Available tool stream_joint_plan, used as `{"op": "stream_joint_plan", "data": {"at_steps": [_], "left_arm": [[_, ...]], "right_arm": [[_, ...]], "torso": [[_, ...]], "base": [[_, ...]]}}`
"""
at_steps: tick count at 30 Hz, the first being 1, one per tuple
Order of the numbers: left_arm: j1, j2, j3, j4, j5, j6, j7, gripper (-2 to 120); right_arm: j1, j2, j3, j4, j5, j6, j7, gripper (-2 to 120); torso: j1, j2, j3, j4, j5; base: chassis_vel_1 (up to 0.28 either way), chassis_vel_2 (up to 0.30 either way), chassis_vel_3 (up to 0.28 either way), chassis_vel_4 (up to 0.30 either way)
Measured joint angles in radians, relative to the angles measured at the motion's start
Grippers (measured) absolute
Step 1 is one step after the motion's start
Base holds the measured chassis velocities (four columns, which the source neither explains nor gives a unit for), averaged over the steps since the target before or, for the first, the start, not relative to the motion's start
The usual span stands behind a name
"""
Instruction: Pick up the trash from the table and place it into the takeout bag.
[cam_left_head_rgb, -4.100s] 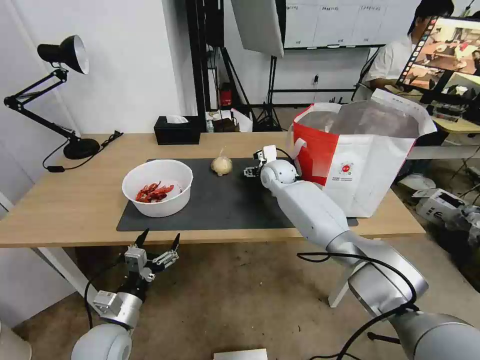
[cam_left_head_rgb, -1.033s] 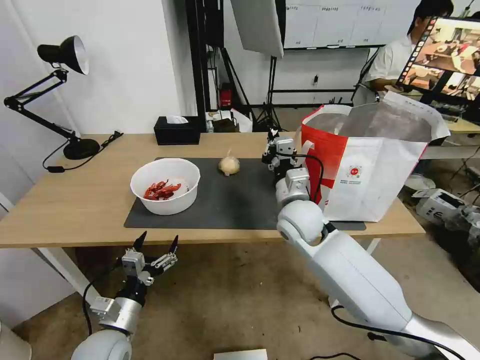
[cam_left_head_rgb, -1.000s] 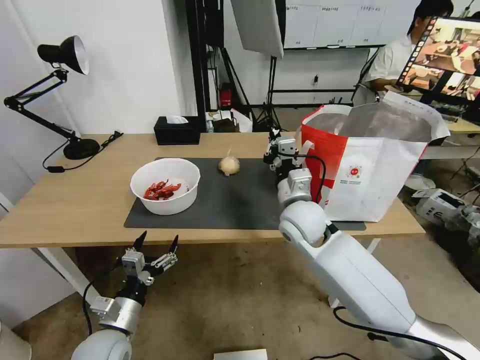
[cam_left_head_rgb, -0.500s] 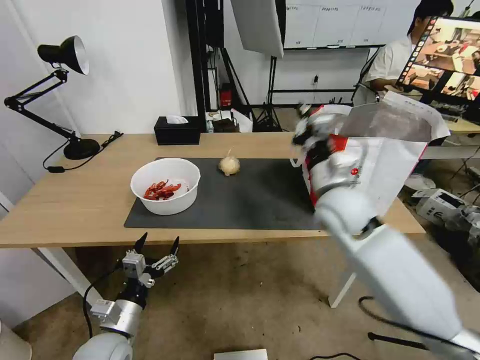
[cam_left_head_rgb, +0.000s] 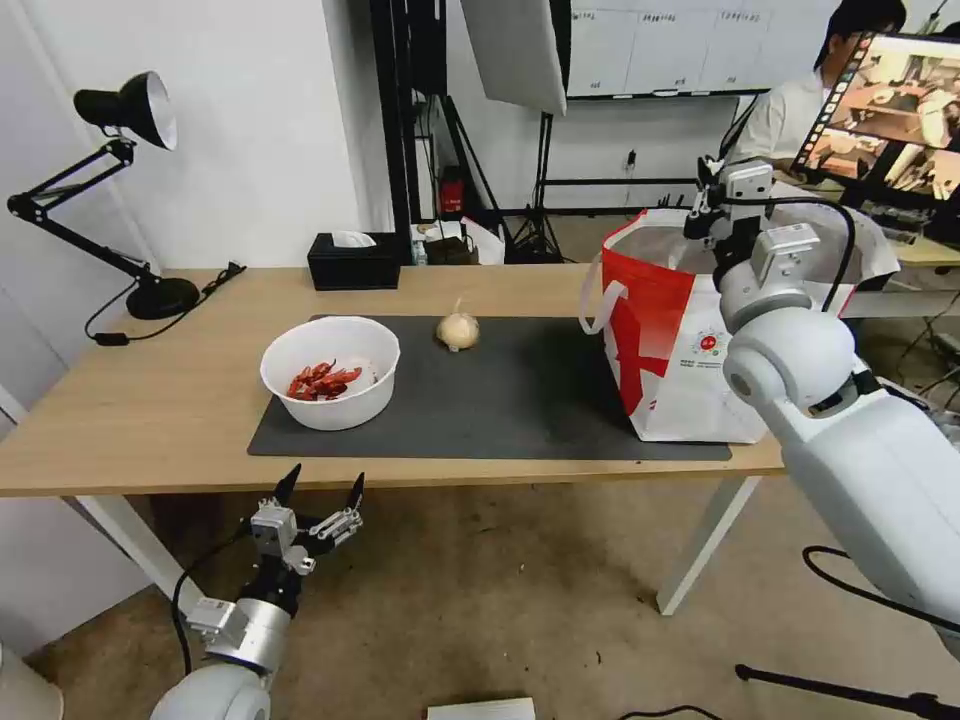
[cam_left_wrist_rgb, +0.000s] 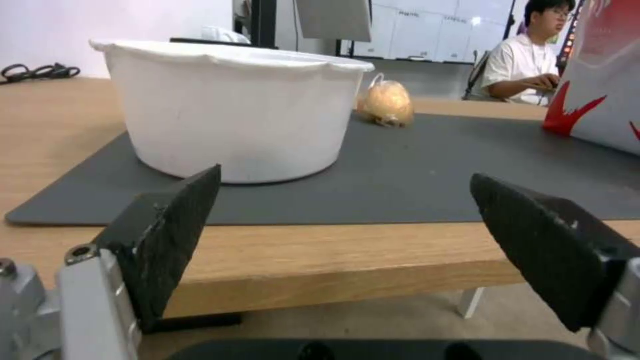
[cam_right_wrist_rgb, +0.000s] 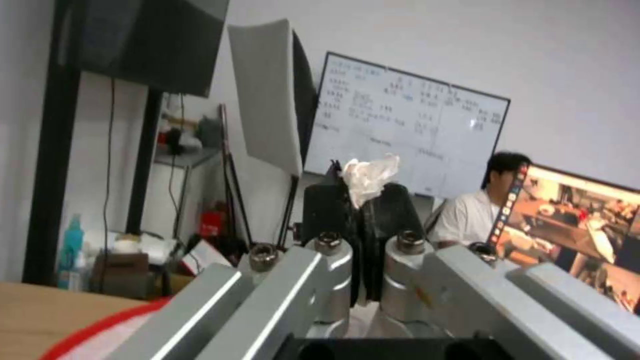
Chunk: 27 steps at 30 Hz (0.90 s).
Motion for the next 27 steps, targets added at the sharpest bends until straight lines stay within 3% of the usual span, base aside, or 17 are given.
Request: {"op": "stream_joint_plan", "data": {"at_steps": [8, 13, 19, 22, 27], "left_arm": [[0.010, 0.000, -0.004, -0.008, 0.001, 0.000, 0.000, 100], [0.013, 0.000, -0.006, -0.011, 0.002, 0.000, 0.000, 100], [0.014, 0.000, -0.006, -0.012, 0.002, 0.000, 0.000, 100], [0.013, 0.000, -0.006, -0.014, 0.001, 0.000, 0.000, 100], [0.010, 0.005, -0.008, -0.015, -0.004, 0.001, 0.000, 100]], "right_arm": [[-0.004, 0.011, 0.000, -0.018, 0.054, -0.062, 0.029, 0], [-0.007, 0.017, 0.001, -0.004, 0.101, -0.108, 0.052, 18], [-0.007, 0.018, 0.001, -0.003, 0.105, -0.112, 0.056, 35], [-0.010, 0.021, 0.001, -0.002, 0.107, -0.112, 0.058, 52], [-0.013, 0.022, 0.001, 0.002, 0.121, -0.111, 0.061, 67]], "torso": [[0.000, 0.000, 0.000, 0.0000, -0.0001], [0.000, 0.000, 0.000, 0.0001, -0.0002], [0.000, 0.000, 0.000, 0.0001, -0.0002], [0.000, 0.000, 0.000, 0.0001, -0.0001], [0.000, 0.000, 0.000, 0.0001, -0.0001]], "base": [[0.000, 0.000, 0.000, 0.000], [0.000, 0.000, 0.000, 0.000], [0.000, 0.000, 0.000, 0.000], [0.000, 0.000, 0.000, 0.000], [0.000, 0.000, 0.000, 0.000]]}}
